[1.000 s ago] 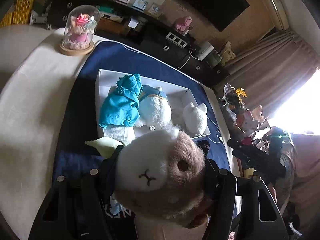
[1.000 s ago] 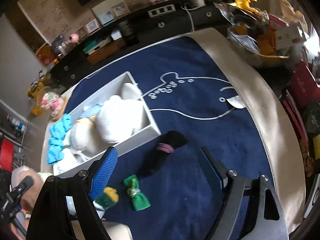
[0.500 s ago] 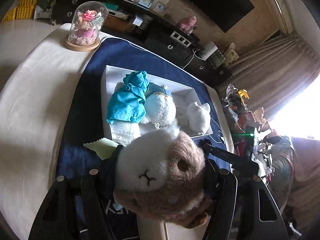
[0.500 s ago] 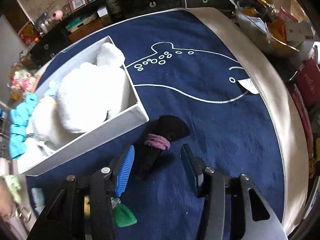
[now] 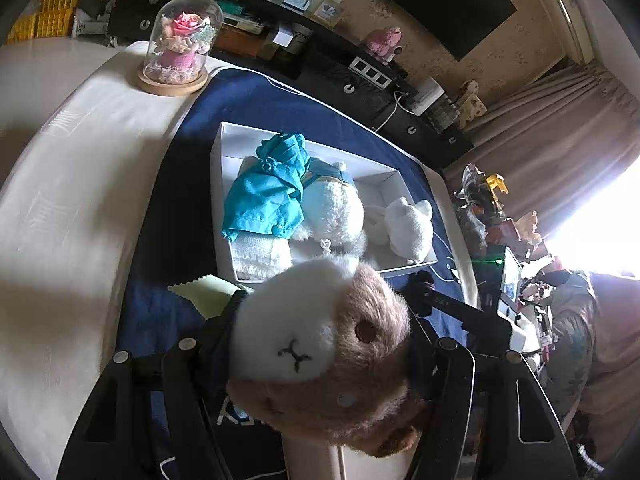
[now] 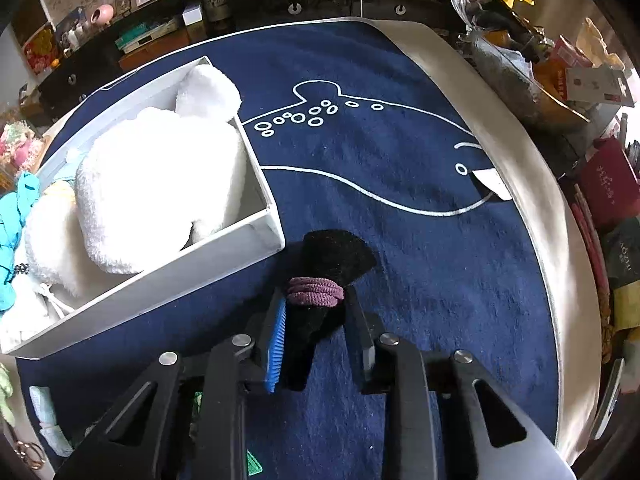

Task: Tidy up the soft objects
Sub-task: 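Lift the brown-and-white plush with the left gripper while the right gripper grasps the black pink-banded item, then lower the brown-and-white plush into the box and open the left gripper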

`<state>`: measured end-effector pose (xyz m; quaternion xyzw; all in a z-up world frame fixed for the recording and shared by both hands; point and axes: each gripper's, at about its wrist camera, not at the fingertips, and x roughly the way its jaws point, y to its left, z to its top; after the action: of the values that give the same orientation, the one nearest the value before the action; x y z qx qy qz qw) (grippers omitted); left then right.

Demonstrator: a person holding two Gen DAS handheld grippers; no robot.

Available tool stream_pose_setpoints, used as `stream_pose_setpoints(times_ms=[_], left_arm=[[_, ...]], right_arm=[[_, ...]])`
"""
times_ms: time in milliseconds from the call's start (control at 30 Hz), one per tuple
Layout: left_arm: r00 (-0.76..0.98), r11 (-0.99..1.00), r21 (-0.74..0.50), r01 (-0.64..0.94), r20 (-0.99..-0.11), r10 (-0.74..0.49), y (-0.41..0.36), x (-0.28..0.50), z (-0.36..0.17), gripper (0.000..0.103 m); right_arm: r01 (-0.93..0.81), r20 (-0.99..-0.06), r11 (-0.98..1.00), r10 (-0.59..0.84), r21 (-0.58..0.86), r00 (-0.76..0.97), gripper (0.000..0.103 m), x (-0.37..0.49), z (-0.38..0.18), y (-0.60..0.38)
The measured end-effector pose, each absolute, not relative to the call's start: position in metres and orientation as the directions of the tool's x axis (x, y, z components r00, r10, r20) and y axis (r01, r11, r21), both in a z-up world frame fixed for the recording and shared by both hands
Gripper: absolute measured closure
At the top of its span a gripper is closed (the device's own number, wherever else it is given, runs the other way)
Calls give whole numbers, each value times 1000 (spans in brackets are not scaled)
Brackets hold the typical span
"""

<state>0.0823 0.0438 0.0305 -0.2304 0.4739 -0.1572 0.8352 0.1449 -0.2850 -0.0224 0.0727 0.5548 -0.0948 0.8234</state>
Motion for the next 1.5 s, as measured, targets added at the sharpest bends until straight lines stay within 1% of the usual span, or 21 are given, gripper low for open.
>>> stream_pose_setpoints(times_ms=[100, 200, 300, 367, 500, 667, 867, 1000, 1100, 1200, 1500], left_arm=[[503, 848, -528, 39, -723, -474, 44, 83, 30, 35], [509, 855, -517, 39, -726, -462, 44, 83, 31, 35], [515, 859, -511, 42, -726, -457, 44, 82, 32, 35], [525, 868, -495, 42, -728, -440, 42, 80, 34, 35], [552, 887, -459, 40, -730, -403, 39, 80, 42, 35], [548, 902, -430, 50, -743, -385, 24, 92, 59, 35], [570, 904, -400, 149, -713, -409, -12, 116, 107, 35], [614, 917, -352, 186, -687, -388, -30, 131, 130, 35], [634, 935, -307, 176, -691, -347, -35, 140, 123, 35], [607, 934, -322, 155, -714, -347, -35, 155, 107, 35], [626, 957, -268, 110, -729, -276, -31, 173, 86, 35]], right_arm=[[238, -930, 969, -24, 69, 366, 0, 140, -24, -290], [234, -925, 958, 71, 168, 373, 0, 127, -18, -293], [206, -899, 951, 128, 232, 419, 0, 108, 2, -287], [163, -864, 950, 161, 267, 477, 0, 100, 24, -278], [94, -818, 953, 193, 287, 542, 0, 95, 51, -261], [38, -814, 954, 233, 298, 532, 0, 94, 53, -248], [57, -817, 951, 231, 305, 529, 0, 98, 53, -255], [76, -822, 947, 228, 311, 521, 0, 101, 48, -262], [79, -825, 949, 221, 305, 519, 0, 101, 46, -262], [76, -829, 953, 215, 294, 517, 0, 101, 44, -258], [77, -841, 953, 220, 294, 494, 0, 103, 35, -254]])
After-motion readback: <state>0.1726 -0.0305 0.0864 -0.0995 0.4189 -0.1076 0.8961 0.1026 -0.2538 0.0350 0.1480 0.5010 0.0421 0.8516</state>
